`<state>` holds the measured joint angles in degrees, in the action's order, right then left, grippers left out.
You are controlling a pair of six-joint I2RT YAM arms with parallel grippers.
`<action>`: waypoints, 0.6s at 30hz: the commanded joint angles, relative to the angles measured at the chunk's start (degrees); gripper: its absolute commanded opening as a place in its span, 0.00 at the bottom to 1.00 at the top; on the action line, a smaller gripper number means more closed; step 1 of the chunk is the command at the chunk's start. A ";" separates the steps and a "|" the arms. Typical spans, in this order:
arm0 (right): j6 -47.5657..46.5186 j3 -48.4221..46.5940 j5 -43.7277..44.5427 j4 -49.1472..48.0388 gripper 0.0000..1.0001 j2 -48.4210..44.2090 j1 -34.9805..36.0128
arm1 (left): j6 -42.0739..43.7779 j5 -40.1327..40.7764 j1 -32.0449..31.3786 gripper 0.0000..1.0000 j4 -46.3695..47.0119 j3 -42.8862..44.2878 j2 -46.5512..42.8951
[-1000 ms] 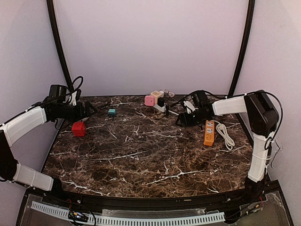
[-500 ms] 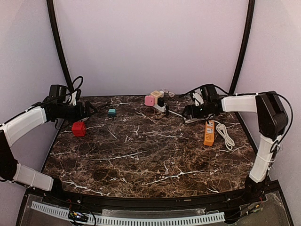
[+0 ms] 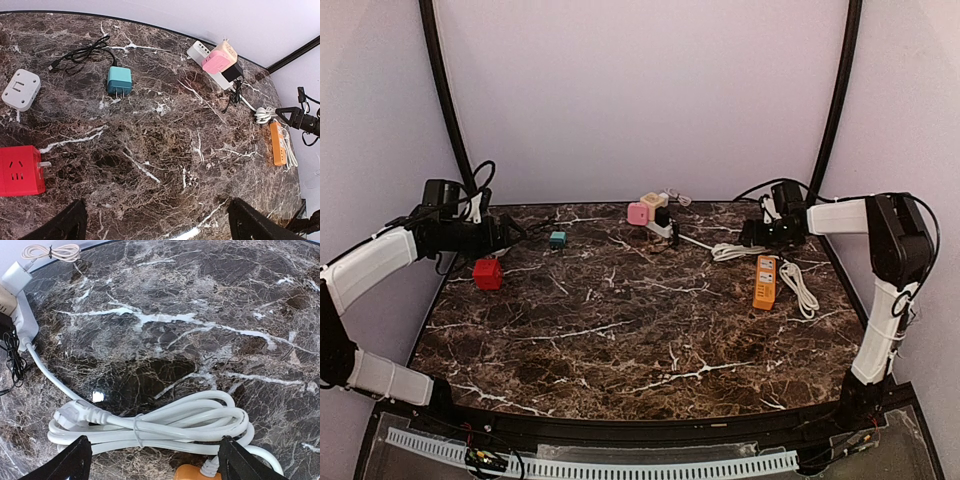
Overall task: Pull the plug off the socket
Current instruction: Move the socket to the center of the board.
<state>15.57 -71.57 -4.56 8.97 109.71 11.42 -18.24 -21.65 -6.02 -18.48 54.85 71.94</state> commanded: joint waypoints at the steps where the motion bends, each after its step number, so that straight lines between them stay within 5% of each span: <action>1: 0.21 1.18 2.12 -1.93 0.86 0.88 -1.66 | 0.74 0.10 -0.21 0.99 -0.58 -1.48 -1.99; 11: 0.43 1.36 2.84 -2.04 0.82 2.99 -4.43 | 0.79 0.20 -0.20 0.99 -0.59 -2.03 -2.66; 18: 0.38 -1.14 -2.76 -2.79 0.67 6.50 -4.56 | 0.52 0.26 -0.17 0.99 -0.61 -1.94 -2.66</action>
<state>15.92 -71.46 -4.38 6.15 113.86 6.74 -18.22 -21.61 -6.02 -18.52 53.89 70.78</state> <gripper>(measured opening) 0.713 0.987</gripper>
